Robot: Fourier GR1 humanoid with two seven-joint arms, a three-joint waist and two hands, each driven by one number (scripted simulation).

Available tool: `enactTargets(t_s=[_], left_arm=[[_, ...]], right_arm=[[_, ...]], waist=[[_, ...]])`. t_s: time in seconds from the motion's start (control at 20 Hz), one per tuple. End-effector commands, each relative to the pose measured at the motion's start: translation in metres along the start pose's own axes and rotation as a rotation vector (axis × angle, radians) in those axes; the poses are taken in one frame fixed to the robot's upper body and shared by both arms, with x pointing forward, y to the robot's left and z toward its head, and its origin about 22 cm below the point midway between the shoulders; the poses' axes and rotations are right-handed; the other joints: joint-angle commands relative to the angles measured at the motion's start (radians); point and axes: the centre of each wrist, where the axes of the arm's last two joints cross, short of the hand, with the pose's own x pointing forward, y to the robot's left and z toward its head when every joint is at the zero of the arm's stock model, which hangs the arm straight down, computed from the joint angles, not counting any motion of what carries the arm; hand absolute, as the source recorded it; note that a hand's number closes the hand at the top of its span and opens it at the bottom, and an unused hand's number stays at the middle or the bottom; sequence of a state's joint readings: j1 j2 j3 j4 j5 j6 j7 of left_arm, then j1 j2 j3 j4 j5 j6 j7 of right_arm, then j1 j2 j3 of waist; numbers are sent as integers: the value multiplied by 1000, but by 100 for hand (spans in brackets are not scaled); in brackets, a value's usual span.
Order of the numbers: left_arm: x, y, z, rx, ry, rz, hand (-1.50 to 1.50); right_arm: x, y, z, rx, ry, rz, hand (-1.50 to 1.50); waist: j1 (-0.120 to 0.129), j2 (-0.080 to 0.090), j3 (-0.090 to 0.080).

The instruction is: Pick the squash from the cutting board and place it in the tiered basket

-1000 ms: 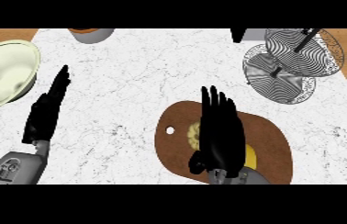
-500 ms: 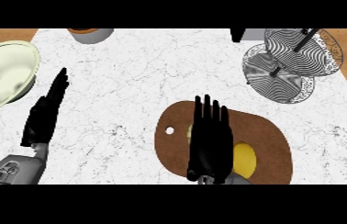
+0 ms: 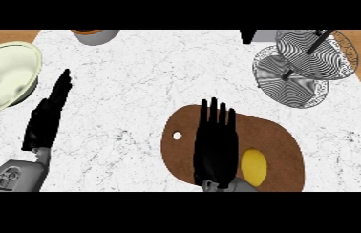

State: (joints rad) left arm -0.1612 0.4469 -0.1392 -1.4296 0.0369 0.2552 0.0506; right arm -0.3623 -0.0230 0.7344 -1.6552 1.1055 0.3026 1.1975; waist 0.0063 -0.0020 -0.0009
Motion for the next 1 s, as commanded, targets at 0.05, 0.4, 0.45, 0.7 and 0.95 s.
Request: enactTargets(t_s=[0.05, 0.4, 0.45, 0.7, 0.95], left_arm=[[5, 10, -2, 13, 7, -10, 0], [12, -16, 1, -16, 3, 7, 0], [9, 14, -7, 3, 12, 8, 0], [6, -3, -10, -7, -3, 2, 0], [-12, 2, -4, 15, -10, -4, 0]], right_arm=[[-1, 13, 3, 48, 214, 61, -150], [8, 14, -2, 62, 255, 53, -150], [-5, 9, -12, 58, 243, 30, -150], [-2, 15, -13, 68, 244, 44, -150], [-3, 31, -31, 99, 241, 45, -150]], waist=[[-7, -1, 1], [6, 0, 1], [-6, 0, 1], [-8, 3, 0], [-2, 4, 0]])
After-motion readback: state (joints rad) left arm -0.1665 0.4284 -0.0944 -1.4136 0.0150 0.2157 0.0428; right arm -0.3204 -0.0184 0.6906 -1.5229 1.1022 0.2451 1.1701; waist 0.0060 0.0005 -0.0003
